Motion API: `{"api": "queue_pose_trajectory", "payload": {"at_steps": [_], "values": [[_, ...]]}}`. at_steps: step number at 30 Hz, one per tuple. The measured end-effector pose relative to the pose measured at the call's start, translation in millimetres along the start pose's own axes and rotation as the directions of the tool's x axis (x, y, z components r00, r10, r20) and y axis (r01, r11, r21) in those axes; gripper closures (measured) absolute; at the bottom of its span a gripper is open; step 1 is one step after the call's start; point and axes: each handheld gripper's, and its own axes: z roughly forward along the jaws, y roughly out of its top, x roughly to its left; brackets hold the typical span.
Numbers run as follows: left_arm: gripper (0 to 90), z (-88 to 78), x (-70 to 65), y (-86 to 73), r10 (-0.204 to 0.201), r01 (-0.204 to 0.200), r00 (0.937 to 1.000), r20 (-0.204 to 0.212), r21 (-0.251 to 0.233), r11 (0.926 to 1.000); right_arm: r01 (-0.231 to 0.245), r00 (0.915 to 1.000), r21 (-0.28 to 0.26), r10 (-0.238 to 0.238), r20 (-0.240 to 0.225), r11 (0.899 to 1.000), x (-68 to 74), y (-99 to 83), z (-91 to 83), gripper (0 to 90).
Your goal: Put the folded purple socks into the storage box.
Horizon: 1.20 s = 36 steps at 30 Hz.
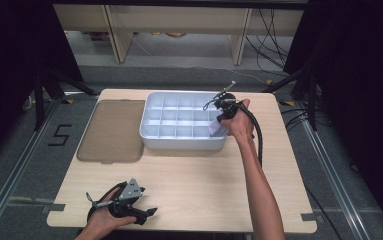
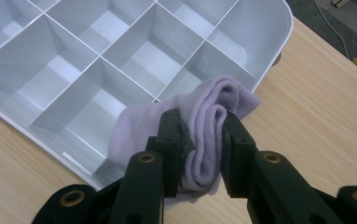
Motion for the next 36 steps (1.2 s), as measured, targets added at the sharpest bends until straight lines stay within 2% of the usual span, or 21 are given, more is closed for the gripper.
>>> {"api": "queue_pose_trajectory", "payload": {"at_steps": [1, 3, 4, 8, 9, 10, 11, 12, 13, 14, 17, 18, 20, 22, 24, 26, 28, 31, 32, 36], "values": [[19.6, -0.3, 0.4, 0.2, 0.016, -0.016, 0.9999, -0.003, 0.000, 0.9999, 0.011, 0.9999, 0.006, -0.011, 0.003, 1.000, 0.3, 0.2, 2.0, 72.9], [19.6, 0.1, -0.5, -0.1, 0.002, -0.002, 1.0000, -0.002, -0.001, 1.0000, 0.020, 0.9996, 0.022, -0.020, 0.019, 1.000, 2.0, 1.0, 4.6, 72.8], [19.6, -0.2, 0.3, 0.2, 0.015, -0.015, 0.9999, -0.002, 0.000, 0.9999, 0.024, 0.9993, 0.030, -0.025, 0.027, 0.999, 1.5, 1.3, 6.9, 72.8], [19.6, -0.5, 1.2, 0.4, 0.025, -0.025, 0.9997, 0.000, 0.002, 0.9997, 0.025, 0.9991, 0.037, -0.026, 0.034, 0.999, 2.4, 0.4, 13.0, 72.8], [19.6, 0.0, 0.1, -0.1, -0.002, 0.002, 1.0000, 0.002, 0.000, 1.0000, 0.027, 0.9987, 0.042, -0.029, 0.042, 0.999, 2.0, 0.1, 14.7, 72.8], [19.6, 0.1, 0.0, -0.2, -0.008, 0.008, 1.0000, 0.001, 0.000, 1.0000, 0.036, 0.9982, 0.047, -0.038, 0.047, 0.998, 1.9, -0.3, 15.9, 72.8], [19.6, 0.1, -0.3, -0.2, -0.008, 0.008, 1.0000, 0.003, 0.000, 1.0000, 0.033, 0.9978, 0.059, -0.037, 0.055, 0.998, 2.4, -0.9, 17.9, 72.8], [19.6, -0.2, 0.4, 0.1, 0.017, -0.017, 0.9999, -0.001, 0.000, 0.9999, 0.025, 0.9986, 0.055, -0.027, 0.045, 0.998, 3.0, -1.9, 19.6, 72.7], [19.6, 0.4, -0.7, -0.3, -0.003, 0.003, 1.0000, 0.002, 0.000, 1.0000, 0.036, 0.9975, 0.055, -0.039, 0.059, 0.998, 2.7, -2.3, 20.3, 72.8], [19.6, 0.2, 0.6, 0.0, 0.020, -0.020, 0.9998, -0.001, 0.005, 0.9998, 0.030, 0.9978, 0.058, -0.033, 0.057, 0.998, 2.6, -2.6, 20.8, 72.7], [19.6, 0.9, -0.3, -0.2, 0.011, -0.011, 0.9999, 0.001, 0.002, 0.9999, 0.032, 0.9973, 0.063, -0.036, 0.064, 0.998, 4.1, -3.5, 21.9, 72.7], [19.6, 0.5, 0.5, -0.1, 0.021, -0.021, 0.9998, -0.002, 0.010, 0.9997, 0.048, 0.9956, 0.074, -0.054, 0.076, 0.996, 4.9, -2.9, 22.3, 72.7], [19.6, 0.6, 0.5, -0.2, 0.015, -0.015, 0.9999, -0.005, 0.007, 0.9999, 0.056, 0.9948, 0.076, -0.062, 0.081, 0.995, 6.9, -2.5, 23.5, 72.7], [19.6, 0.5, 0.7, -0.2, 0.017, -0.017, 0.9998, -0.007, 0.008, 0.9998, 0.069, 0.9946, 0.078, -0.074, 0.073, 0.995, 8.3, -2.8, 26.3, 72.6], [19.6, 0.3, 1.1, -0.2, 0.021, -0.021, 0.9998, 0.002, 0.007, 0.9998, 0.055, 0.9950, 0.079, -0.061, 0.079, 0.995, 9.8, -2.5, 27.0, 72.5], [19.6, 0.8, 0.1, -0.8, -0.005, 0.005, 1.0000, -0.001, 0.004, 1.0000, 0.049, 0.9955, 0.088, -0.056, 0.076, 0.995, 9.9, -2.6, 28.3, 72.4], [19.6, 0.4, 0.9, -0.3, 0.015, -0.015, 0.9999, -0.001, 0.006, 0.9999, 0.054, 0.9956, 0.070, -0.059, 0.072, 0.996, 10.6, -4.8, 29.7, 72.1], [19.6, 0.9, 0.7, -0.8, 0.004, -0.004, 1.0000, -0.008, 0.011, 0.9999, 0.068, 0.9952, 0.070, -0.073, 0.065, 0.995, 9.1, -6.4, 31.4, 71.8], [19.6, 0.6, 1.1, -0.2, 0.024, -0.024, 0.9997, -0.001, 0.007, 0.9997, 0.043, 0.9969, 0.063, -0.047, 0.063, 0.997, 11.6, -9.5, 32.5, 71.4], [19.6, 1.2, 0.5, -1.0, 0.002, -0.002, 0.9999, -0.011, 0.013, 0.9999, 0.060, 0.9969, 0.052, -0.062, 0.048, 0.997, 14.8, -12.6, 37.1, 71.0]]}}
